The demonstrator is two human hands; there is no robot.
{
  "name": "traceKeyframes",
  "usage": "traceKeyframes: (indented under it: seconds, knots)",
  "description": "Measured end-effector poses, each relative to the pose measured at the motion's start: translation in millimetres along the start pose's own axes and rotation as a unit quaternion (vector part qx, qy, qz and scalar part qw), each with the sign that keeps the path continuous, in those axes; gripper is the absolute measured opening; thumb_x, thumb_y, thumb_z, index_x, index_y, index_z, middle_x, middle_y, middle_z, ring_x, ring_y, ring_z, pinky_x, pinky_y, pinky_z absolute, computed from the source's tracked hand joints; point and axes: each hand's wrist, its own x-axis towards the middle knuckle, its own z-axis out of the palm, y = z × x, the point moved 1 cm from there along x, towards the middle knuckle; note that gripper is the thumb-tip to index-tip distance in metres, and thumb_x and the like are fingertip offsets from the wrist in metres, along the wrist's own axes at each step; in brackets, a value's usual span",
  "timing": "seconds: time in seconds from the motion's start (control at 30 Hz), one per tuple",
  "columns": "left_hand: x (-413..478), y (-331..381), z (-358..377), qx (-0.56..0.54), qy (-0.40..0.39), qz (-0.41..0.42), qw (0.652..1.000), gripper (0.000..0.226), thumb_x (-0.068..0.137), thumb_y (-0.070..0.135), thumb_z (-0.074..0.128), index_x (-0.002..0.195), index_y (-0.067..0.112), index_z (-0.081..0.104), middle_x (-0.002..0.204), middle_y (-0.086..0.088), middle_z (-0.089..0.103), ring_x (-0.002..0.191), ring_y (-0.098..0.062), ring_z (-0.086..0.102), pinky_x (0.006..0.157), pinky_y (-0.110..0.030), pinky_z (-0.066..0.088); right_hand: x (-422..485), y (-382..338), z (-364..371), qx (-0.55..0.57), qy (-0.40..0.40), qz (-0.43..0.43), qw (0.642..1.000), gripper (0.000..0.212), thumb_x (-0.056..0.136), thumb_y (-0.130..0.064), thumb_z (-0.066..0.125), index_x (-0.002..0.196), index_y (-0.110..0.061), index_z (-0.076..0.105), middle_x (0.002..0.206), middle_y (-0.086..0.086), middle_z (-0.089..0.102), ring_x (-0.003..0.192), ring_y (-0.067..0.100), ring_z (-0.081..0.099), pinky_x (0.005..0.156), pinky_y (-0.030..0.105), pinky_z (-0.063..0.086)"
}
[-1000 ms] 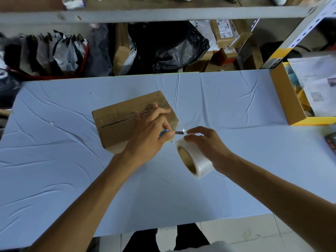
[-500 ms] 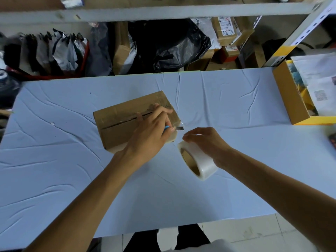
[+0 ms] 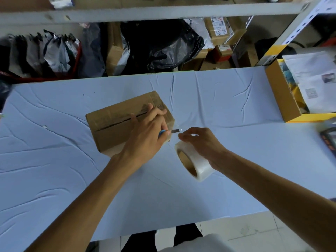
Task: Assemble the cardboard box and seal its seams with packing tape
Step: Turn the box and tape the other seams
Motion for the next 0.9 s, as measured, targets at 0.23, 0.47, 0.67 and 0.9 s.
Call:
traceKeyframes:
  seconds: [0.23, 0.47, 0.67, 0.9]
  knots:
    - [2.1, -2.3, -3.2, -0.013, -0.001, 0.005, 1.000, 0.027, 0.086, 0.018, 0.065, 0.065, 0.018, 0.048, 0.137, 0.007, 0.051, 0.144, -0.012, 0.022, 0.107, -0.058, 0.028, -2.0, -2.3, -3.5, 0.006, 0.007, -0.001, 1.000, 0.017, 0.086, -0.028, 0.065, 0.088, -0.013, 0.074, 0.076, -0.001, 0.061, 0.066, 0.016, 0.050, 0.058, 0.025, 0.036]
    - [4.4, 2.5, -9.3, 0.006, -0.048, -0.021, 0.999, 0.037, 0.084, 0.018, 0.067, 0.054, 0.025, 0.046, 0.145, 0.012, 0.041, 0.145, -0.009, 0.017, 0.111, -0.055, 0.021, -1.0, -5.6, 1.4, 0.003, 0.004, -0.011, 1.000, 0.015, 0.086, -0.025, 0.065, 0.086, -0.013, 0.074, 0.075, -0.001, 0.061, 0.069, 0.017, 0.051, 0.060, 0.026, 0.037]
    - [5.6, 13.8, -17.0, 0.033, -0.057, -0.046, 0.997, 0.021, 0.085, 0.020, 0.065, 0.066, 0.014, 0.064, 0.141, 0.013, 0.039, 0.125, -0.009, 0.042, 0.099, -0.051, 0.039, -3.0, -5.0, 1.0, -0.005, 0.004, -0.001, 1.000, 0.015, 0.085, -0.025, 0.064, 0.087, -0.014, 0.074, 0.076, -0.001, 0.060, 0.068, 0.017, 0.050, 0.059, 0.026, 0.036]
    - [3.9, 9.4, -20.9, -0.030, 0.016, -0.025, 0.999, 0.013, 0.084, 0.018, 0.070, 0.073, 0.014, 0.063, 0.098, 0.005, 0.053, 0.093, -0.013, 0.052, 0.073, -0.031, 0.046, -4.9, 0.4, -3.3, -0.006, 0.003, 0.011, 1.000, 0.015, 0.085, -0.023, 0.066, 0.092, -0.012, 0.074, 0.091, 0.007, 0.067, 0.068, 0.016, 0.051, 0.058, 0.025, 0.038]
